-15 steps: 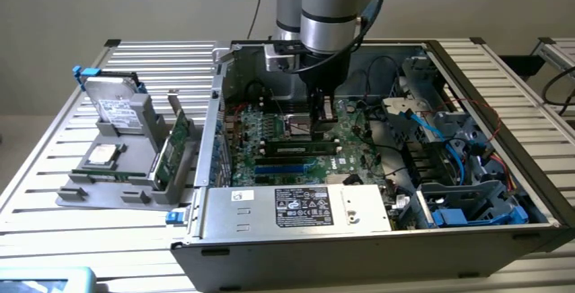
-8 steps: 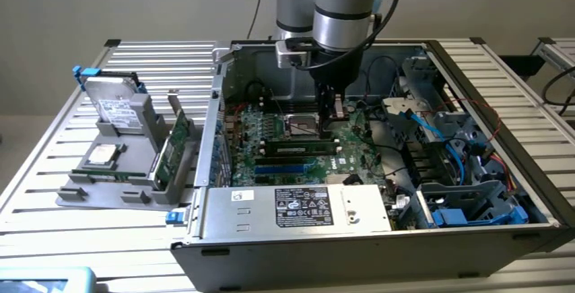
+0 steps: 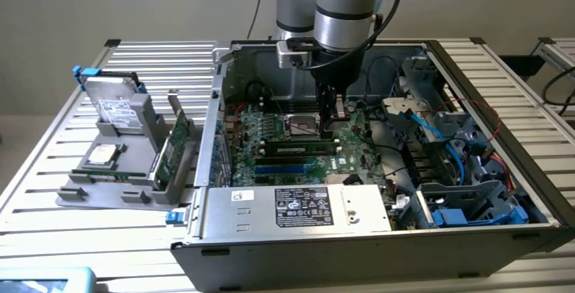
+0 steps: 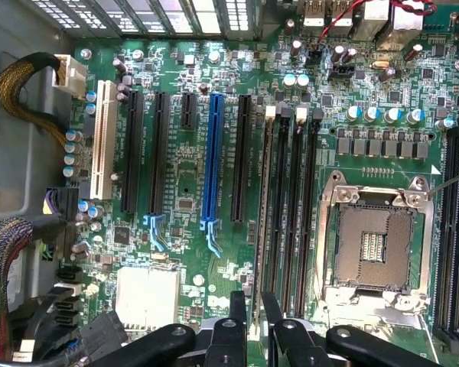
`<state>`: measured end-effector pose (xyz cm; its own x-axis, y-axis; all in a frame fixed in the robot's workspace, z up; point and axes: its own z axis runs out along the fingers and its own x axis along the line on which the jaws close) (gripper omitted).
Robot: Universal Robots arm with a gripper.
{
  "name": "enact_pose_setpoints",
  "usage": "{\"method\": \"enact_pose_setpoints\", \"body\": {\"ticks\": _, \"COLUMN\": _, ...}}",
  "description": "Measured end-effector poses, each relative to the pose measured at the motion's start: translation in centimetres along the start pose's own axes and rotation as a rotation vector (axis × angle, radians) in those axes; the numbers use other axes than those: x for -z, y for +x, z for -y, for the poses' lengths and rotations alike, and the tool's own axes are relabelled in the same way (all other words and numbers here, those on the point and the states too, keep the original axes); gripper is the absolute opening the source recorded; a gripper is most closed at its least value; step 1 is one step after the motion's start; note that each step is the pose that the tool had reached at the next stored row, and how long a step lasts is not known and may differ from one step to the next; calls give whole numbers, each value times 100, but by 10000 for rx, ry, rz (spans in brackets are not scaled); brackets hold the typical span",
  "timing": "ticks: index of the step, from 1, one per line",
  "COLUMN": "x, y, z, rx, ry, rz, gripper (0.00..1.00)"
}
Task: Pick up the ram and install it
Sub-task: 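Insert the ram into the slot, then press down the ram until it locks into place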
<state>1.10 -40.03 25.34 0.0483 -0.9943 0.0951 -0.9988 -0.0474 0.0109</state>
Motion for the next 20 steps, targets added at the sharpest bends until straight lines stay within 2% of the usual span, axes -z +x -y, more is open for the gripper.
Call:
{"method": "enact_pose_setpoints", "body": {"ticks": 5, "x": 0, "y": 1, "z": 0, "rx": 5, "ry": 1, "rz": 1, "gripper": 22}}
{"method": "enact_pose_setpoints", "body": {"ticks": 8, "x": 0, "y": 1, "z": 0, "rx": 9, "ry": 1, "rz": 1, "gripper": 11}}
{"method": "enact_pose_setpoints", "body": {"ticks": 11, "x": -1, "y": 1, "z": 0, "rx": 12, "ry": 1, "rz": 0, "gripper": 11}}
{"method": "enact_pose_setpoints", "body": {"ticks": 15, "x": -22, "y": -4, "z": 3, "rx": -118, "ry": -13, "rz": -41, "gripper": 11}}
{"method": "enact_pose_setpoints", "body": {"ticks": 17, "x": -36, "y": -6, "z": 6, "rx": -218, "ry": -25, "rz": -81, "gripper": 11}}
{"method": "enact_pose_setpoints", "body": {"ticks": 20, "x": -50, "y": -11, "z": 13, "rx": -377, "ry": -40, "rz": -85, "gripper": 11}}
